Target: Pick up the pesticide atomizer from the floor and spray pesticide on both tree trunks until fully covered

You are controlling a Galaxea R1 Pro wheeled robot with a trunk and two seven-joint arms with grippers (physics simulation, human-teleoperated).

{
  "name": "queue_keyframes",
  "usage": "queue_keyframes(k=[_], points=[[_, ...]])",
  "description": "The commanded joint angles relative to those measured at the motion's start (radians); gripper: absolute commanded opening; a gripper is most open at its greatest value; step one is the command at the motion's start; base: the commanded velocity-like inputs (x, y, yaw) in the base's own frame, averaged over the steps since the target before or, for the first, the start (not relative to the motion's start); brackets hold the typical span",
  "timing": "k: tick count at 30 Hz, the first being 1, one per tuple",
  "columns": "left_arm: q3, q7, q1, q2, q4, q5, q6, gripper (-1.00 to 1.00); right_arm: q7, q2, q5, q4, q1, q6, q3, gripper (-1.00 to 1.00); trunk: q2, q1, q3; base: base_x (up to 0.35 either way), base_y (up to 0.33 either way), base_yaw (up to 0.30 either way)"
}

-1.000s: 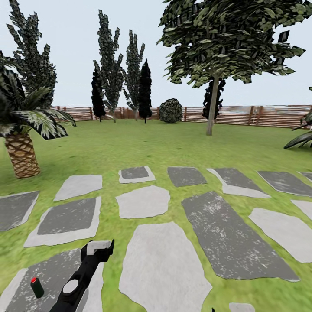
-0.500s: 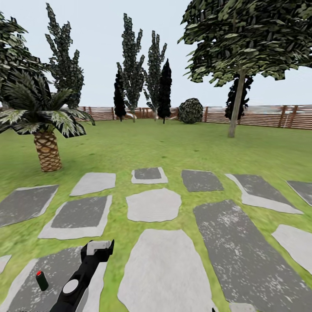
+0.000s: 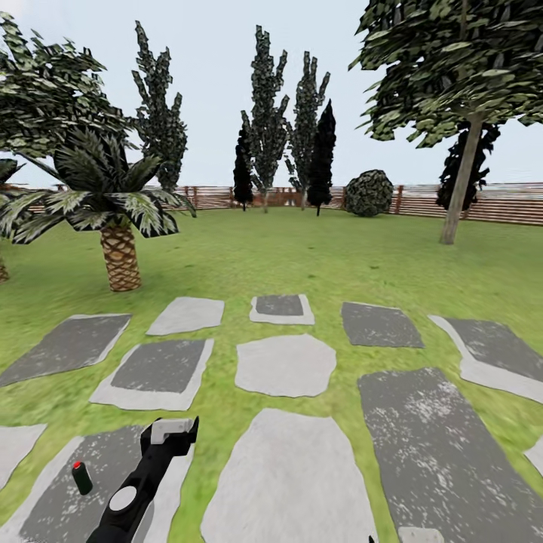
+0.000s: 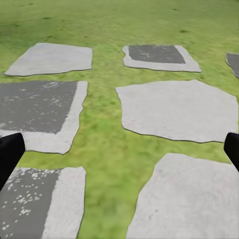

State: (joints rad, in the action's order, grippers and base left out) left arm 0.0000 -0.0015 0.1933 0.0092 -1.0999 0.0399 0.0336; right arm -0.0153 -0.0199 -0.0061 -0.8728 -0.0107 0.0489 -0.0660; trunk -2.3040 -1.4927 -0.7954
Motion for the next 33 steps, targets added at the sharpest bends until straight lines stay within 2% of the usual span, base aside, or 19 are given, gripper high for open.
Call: queue_keyframes(k=[1, 33], points=[[0.0, 0.0, 0.0, 0.0, 0.0, 0.0, 0.0, 1.0, 0.0, 0.0, 0.0, 0.0, 0.0, 0.0, 0.0, 1.0, 0.0, 0.0, 0.0, 0.199, -0.268, 0.286], [0.0, 0.0, 0.0, 0.0, 0.0, 0.0, 0.0, 1.0, 0.0, 0.0, 0.0, 0.0, 0.0, 0.0, 0.0, 1.0, 0.0, 0.0, 0.0, 0.199, -0.256, 0.286]])
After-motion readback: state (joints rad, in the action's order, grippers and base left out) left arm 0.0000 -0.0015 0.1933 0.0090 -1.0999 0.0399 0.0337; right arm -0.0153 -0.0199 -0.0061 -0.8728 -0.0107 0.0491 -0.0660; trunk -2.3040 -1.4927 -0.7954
